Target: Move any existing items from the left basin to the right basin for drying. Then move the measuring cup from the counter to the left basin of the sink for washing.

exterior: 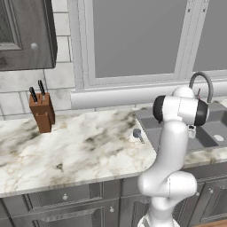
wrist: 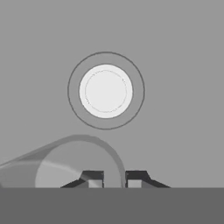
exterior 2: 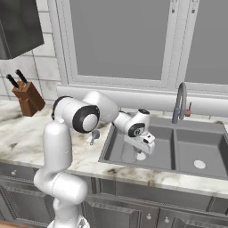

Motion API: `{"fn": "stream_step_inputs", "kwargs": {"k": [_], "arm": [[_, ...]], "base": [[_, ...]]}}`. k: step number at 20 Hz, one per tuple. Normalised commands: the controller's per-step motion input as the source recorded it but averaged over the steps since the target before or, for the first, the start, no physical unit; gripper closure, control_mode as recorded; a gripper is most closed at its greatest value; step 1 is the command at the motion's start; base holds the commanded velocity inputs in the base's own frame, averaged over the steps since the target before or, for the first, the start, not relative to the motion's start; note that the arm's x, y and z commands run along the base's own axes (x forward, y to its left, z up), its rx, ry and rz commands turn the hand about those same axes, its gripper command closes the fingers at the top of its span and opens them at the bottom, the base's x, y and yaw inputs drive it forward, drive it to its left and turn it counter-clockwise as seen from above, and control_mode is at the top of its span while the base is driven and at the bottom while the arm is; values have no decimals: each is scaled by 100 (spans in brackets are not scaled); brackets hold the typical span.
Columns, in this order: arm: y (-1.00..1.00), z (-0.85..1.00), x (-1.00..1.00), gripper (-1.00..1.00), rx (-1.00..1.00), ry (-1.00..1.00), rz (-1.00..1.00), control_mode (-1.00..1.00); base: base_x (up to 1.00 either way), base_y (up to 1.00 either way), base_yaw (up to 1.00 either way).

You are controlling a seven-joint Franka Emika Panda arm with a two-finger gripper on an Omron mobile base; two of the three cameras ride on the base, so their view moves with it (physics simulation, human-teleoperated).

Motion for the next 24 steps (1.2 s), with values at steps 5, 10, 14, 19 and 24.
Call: {"fn": "stream_step_inputs", "kwargs": {"k": [5, 10, 14, 19, 24], "arm": [[-3, 72, 0, 100, 0, 0, -11, -100], [-21, 62, 0, 100, 0, 0, -9, -100], [-33, 49, 0, 100, -2, -1, -9, -100], [-41, 33, 0, 100, -1, 0, -12, -100], [-51, 12, -9, 100, 0, 0, -14, -100]], "base": [[0, 0, 0], [0, 0, 0], [0, 0, 0], [0, 0, 0], [0, 0, 0]]}}
